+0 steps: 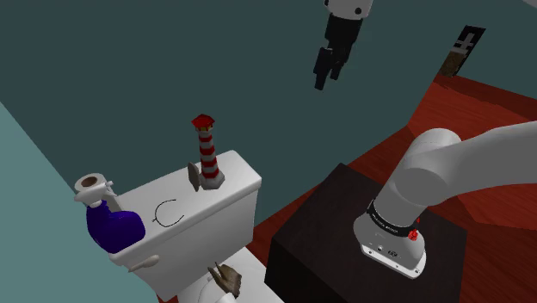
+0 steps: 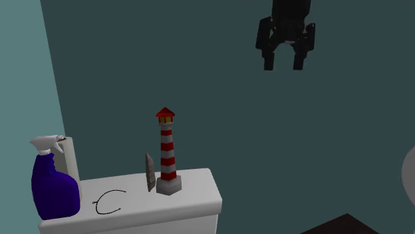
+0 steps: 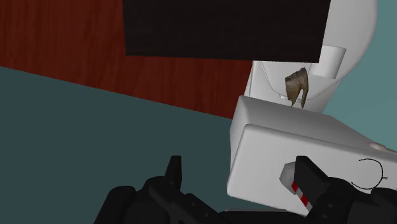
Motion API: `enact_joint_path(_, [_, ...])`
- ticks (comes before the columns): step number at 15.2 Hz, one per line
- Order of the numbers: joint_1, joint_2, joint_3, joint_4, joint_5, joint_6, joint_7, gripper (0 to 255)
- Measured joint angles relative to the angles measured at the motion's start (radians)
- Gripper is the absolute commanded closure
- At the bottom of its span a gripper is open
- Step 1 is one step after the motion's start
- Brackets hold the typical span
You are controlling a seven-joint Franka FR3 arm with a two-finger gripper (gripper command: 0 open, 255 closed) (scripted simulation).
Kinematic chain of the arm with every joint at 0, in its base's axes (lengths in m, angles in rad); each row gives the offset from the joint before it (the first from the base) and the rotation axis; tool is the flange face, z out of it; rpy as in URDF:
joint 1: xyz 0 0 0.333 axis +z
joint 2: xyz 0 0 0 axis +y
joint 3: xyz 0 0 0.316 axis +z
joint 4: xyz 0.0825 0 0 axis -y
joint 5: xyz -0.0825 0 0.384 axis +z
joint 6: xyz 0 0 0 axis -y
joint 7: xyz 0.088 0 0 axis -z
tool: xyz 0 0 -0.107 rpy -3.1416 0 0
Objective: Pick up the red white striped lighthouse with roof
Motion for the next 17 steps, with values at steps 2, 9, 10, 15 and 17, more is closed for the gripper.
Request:
enact_joint_path(2, [0.002, 0.007, 0.014, -0.001, 0.004, 0.014, 0.014, 0])
enact_joint_path(9, [0.012, 0.124, 0.185, -0.013, 0.009, 0.206, 0.192, 0])
enact_joint_path(10, [0.008, 0.152, 0.209, -0.001, 0.003, 0.231, 0.218, 0])
enact_joint_path(15, [-0.016, 0.284, 0.346, 0.035, -0.05, 0.36, 0.375, 0])
enact_joint_path(17, [-0.037, 0.362, 0.408, 0.082, -0.091, 0.396, 0.452, 0])
